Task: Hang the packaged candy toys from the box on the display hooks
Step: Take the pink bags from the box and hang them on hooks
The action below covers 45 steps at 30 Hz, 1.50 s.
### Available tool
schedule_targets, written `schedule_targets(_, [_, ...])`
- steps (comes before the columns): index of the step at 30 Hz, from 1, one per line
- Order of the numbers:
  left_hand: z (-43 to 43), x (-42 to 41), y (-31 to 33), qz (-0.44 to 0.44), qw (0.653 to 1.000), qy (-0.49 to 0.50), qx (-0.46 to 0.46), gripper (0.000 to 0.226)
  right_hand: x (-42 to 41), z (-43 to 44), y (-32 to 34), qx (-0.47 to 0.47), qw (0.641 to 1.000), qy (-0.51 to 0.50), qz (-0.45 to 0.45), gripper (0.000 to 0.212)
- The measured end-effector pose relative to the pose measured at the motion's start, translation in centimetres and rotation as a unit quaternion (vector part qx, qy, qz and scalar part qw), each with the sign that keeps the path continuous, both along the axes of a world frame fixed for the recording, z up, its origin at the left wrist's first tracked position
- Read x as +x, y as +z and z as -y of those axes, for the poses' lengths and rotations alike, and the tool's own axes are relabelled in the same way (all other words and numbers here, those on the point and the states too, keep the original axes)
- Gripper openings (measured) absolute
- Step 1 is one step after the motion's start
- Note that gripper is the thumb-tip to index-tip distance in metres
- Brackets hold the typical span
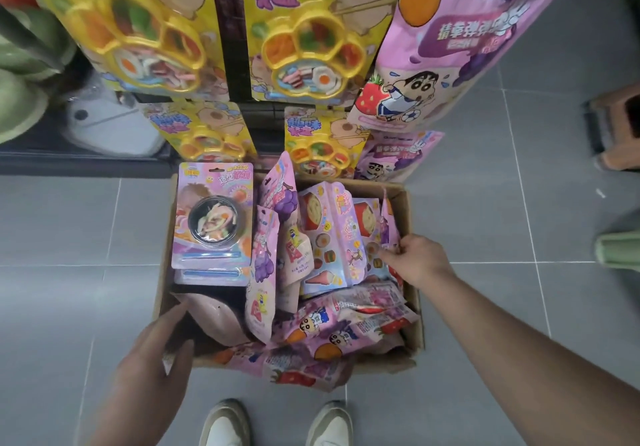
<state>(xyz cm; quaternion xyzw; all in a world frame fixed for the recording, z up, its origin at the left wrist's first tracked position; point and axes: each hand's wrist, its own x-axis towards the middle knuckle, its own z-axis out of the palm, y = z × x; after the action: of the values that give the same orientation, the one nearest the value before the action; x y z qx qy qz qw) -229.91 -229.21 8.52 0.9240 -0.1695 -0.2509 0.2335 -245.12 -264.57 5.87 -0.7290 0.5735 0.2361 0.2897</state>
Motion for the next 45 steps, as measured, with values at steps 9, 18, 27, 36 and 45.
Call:
schedule_targets(9, [4.2,-2.3,3.7,-0.05,0.994,-0.036,-0.096,0.057,-1.7,-0.6,2.3,-0.107,0.993,-0.04,0.031,0.012])
schedule_targets(18, [12.1,-2.7,10.9,-0.211,0.969,-0.083,-0.101,0.055,-1.5,-4.1,12.4,-0.237,0.953,0.04,0.184,0.015])
schedule_targets(27, [15.2,-2.3,12.2,-0.444,0.854,0.1,-0.252,0.088,1.5,-12.4,14.7,-0.142,0.9,0.1,0.399,0.011])
schedule_targets(36, [10.6,-0.4,11.7,-0.461,0.834,0.159,-0.259,0.045,1.3,-15.9,14.7,0.159,0.898,0.043,0.408,0.047])
schedule_targets(45, [6.8,0.9,10.3,-0.452,0.83,0.187,-0.267,0.033,4.7,-16.8,14.0,0.287,0.885,-0.047,0.363,0.046])
